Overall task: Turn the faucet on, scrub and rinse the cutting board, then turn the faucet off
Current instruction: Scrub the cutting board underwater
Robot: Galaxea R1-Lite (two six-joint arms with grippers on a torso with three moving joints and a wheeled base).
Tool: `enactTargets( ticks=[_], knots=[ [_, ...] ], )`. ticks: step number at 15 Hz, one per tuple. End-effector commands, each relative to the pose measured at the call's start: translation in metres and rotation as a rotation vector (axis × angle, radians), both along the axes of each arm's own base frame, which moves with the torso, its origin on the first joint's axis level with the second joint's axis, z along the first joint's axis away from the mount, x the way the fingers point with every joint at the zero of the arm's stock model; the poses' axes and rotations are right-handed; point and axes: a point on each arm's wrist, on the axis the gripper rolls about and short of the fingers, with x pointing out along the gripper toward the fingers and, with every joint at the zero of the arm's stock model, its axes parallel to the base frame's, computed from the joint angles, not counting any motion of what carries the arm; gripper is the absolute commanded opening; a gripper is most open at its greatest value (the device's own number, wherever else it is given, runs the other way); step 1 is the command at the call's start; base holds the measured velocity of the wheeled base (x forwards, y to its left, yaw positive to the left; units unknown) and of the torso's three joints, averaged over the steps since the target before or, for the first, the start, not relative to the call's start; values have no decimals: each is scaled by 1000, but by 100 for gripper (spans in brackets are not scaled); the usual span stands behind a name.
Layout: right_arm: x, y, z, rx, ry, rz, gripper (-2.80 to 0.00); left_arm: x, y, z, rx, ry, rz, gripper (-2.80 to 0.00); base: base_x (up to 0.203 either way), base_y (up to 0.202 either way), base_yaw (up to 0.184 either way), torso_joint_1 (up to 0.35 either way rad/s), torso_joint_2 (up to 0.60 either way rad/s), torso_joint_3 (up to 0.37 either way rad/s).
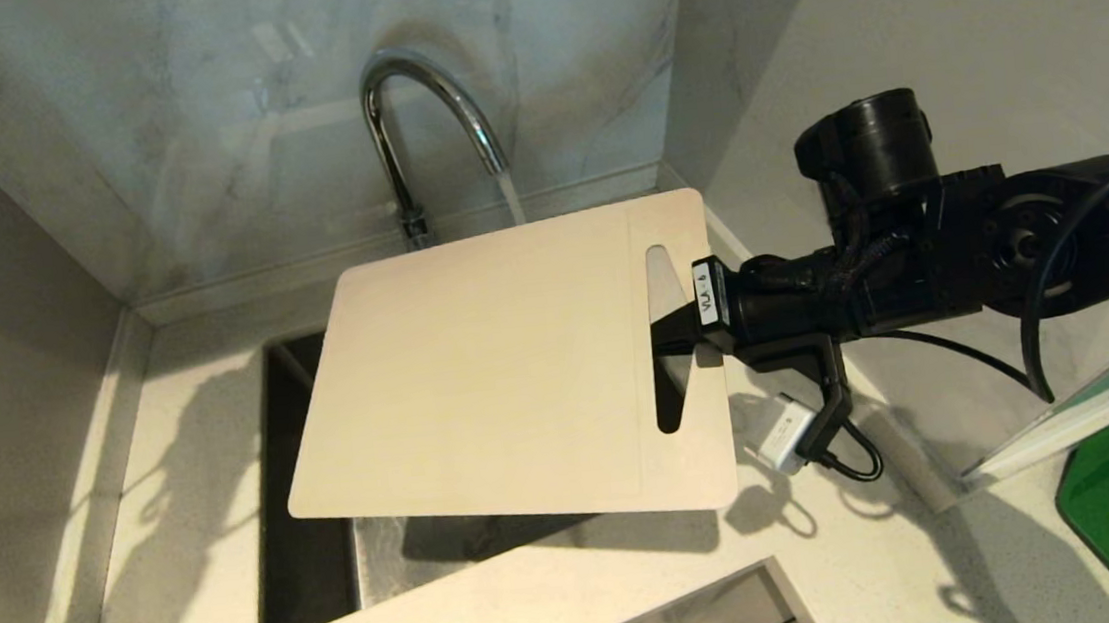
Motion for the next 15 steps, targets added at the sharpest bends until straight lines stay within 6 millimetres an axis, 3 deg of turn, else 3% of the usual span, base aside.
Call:
enactTargets(
  ticks=[1, 3, 7, 15],
  knots=[
    [2, 1, -4, -9, 1, 9, -280, 43, -39, -28, -123, 130, -137, -280, 0, 0, 0, 0, 0, 0],
    [1, 1, -4, -9, 4, 10, -280, 58, -62, -45, -196, 206, -203, -280, 0, 0, 0, 0, 0, 0],
    [-3, 2, -12, -21, 29, 12, -280, 64, -80, -56, -309, 287, -451, -280, 0, 0, 0, 0, 0, 0],
    [-17, 30, -16, -38, 39, 90, -280, 100, -108, -88, -386, 359, -574, -280, 0, 0, 0, 0, 0, 0]
  ],
)
